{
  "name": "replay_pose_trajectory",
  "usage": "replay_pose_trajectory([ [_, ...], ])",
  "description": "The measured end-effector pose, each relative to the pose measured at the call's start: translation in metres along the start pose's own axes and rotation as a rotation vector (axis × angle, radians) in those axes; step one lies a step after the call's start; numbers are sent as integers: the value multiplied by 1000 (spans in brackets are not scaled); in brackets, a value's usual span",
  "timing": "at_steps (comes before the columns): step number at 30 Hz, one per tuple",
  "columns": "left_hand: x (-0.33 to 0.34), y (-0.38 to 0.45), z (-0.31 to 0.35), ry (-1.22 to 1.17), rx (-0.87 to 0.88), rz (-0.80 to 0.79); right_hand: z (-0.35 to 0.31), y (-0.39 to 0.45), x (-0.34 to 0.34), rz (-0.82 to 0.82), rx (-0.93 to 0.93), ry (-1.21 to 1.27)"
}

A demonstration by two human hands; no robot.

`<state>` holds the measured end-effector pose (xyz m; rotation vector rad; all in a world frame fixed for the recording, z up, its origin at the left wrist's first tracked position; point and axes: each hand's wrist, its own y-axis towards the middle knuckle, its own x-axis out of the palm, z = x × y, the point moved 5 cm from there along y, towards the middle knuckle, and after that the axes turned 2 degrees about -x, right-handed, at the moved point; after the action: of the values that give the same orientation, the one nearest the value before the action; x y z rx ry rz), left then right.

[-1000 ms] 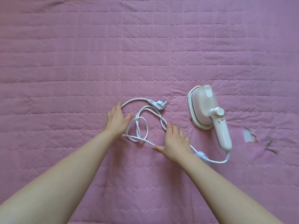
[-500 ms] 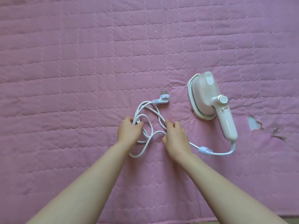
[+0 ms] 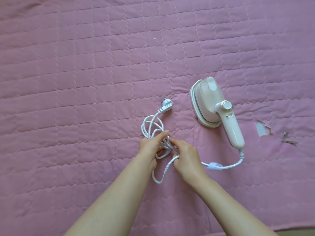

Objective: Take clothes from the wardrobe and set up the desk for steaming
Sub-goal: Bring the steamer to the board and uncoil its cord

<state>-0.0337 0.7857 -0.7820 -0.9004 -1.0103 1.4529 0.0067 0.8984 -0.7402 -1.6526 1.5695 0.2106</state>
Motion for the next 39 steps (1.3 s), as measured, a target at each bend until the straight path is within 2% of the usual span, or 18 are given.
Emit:
replay_pose_trajectory([
  [3,5,0,2,-10,14,59,0,-4,-7,-46,8,11],
  [7,12,0,5,30,71,62,2,-9,-15,-118,4,42],
  [12,1,-5,11,57,133,162,3,-16,-34,-148,-46,-12],
  [16,5,-10,19,60,183,115,8,-22,-57,-158,-102,-58],
  [19,12,-12,22,7,198,90,7,-22,-83,-43,-142,-85],
  [24,25,-17,28,89,247,83,7,-14,-139,347,-136,-113],
  [26,32,-18,31,121,263,84,16,-11,-153,441,-70,-166],
  [28,40,-18,34,147,248,89,32,-5,-157,402,83,-185],
  [31,52,-10,35,188,234,123,55,3,-149,206,309,-119],
  [36,89,0,38,250,255,58,63,11,-146,153,360,-23],
  [39,106,6,42,378,295,72,64,14,-144,154,368,55],
])
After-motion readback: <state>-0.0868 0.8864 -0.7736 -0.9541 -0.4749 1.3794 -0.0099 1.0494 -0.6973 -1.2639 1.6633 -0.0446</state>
